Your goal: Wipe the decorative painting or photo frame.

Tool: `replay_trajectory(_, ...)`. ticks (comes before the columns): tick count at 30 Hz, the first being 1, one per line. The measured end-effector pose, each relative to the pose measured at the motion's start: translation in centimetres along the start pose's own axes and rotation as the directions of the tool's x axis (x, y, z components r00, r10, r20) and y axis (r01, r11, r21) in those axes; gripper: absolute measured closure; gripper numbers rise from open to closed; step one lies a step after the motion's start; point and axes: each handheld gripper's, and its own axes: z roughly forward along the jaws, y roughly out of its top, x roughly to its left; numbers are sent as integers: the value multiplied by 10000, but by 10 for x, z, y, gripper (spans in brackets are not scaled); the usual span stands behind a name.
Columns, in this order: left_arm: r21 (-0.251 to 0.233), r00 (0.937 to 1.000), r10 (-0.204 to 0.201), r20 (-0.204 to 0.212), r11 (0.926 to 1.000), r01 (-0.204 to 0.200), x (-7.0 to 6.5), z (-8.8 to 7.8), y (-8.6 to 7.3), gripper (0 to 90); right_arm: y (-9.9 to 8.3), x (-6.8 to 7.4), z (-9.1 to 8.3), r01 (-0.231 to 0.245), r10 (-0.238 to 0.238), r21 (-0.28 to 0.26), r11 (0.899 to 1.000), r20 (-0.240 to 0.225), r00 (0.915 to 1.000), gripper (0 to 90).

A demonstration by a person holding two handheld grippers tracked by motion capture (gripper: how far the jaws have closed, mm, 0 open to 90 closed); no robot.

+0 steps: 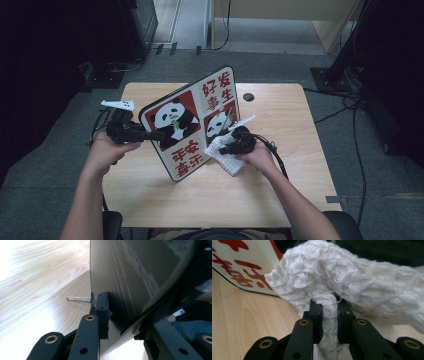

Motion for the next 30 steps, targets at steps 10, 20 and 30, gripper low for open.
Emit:
replay_trajectory(10, 2, 10000, 8, -41, 10000, -8, 0, 0, 0, 734, 1, -1, -3, 79, -79, -77, 9999, -29, 10000, 794)
replay_trajectory(20, -18, 10000, -9, -70, 10000, 9, 0, -1, 0, 737, 12, 9, -31, 103, -102, -616, 9980, 12, 9999, 801)
replay_trajectory(30, -61, 10000, -79, -47, 10000, 78, 1, -1, -1, 738, 33, 23, -54, 97, -113, -1096, 9939, -142, 9998, 803)
